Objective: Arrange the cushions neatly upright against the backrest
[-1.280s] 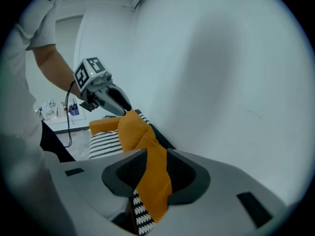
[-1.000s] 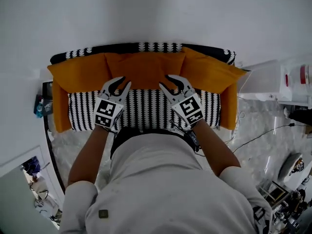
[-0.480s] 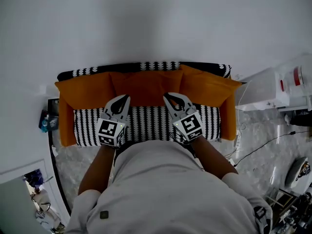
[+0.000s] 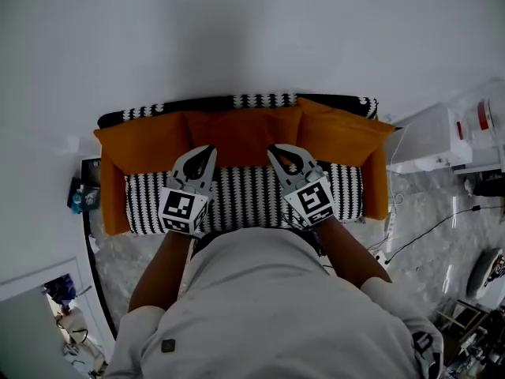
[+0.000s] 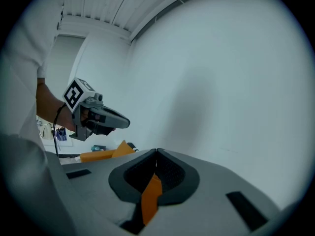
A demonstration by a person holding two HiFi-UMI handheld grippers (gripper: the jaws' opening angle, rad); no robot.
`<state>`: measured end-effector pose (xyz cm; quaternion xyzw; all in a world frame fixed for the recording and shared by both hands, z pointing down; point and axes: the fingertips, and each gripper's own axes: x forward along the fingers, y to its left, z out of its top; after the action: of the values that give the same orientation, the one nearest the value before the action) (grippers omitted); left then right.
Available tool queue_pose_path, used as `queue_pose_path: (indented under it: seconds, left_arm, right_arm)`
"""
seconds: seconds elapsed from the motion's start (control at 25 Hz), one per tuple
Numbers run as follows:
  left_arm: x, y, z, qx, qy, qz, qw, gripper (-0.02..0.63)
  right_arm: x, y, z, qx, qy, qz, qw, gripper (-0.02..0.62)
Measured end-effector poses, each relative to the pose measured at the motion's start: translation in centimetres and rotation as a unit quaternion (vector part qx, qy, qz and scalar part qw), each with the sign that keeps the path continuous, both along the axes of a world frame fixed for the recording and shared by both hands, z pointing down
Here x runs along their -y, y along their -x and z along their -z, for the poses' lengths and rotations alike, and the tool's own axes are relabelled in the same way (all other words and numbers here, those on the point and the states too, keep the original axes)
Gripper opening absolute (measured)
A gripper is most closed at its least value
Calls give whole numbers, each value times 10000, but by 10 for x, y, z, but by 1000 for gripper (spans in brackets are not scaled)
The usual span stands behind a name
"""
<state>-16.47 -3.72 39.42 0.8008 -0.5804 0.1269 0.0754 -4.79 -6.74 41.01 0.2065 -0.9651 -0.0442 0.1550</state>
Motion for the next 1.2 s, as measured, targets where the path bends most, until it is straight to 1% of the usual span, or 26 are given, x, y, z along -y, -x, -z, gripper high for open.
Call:
queue_pose_path:
  seconds: [0.12,0.24,0.48,0.76,0.92,1.08,1.2]
  left_arm:
    - [-15,5,12,29,-128,-136,9998,9]
    - [-40,21,18,-8,-160,-220,9996,9]
    - [-107,53,28,-123,-264,-341,9990,9]
    - [-176,71,34,-161,-461,-582,9971,9]
    - [-201,68,40,-194,-512,-742,9957,9]
    - [-213,57,46,-251,-588,-840,9944,9]
    - [-220,45,49,-279,-645,-832,9940,9]
  right_arm:
    - [-18,8,6,16,-59,-95,9999,28]
    - [-40,22,15,71,-112,-191,9997,28]
    - [-99,48,26,92,-254,-376,9989,28]
    - [-166,58,30,73,-281,-713,9970,28]
    - [-192,52,39,80,-323,-906,9953,28]
    - [-206,41,46,24,-395,-914,9950,28]
    - [-213,28,47,20,-407,-902,9951,28]
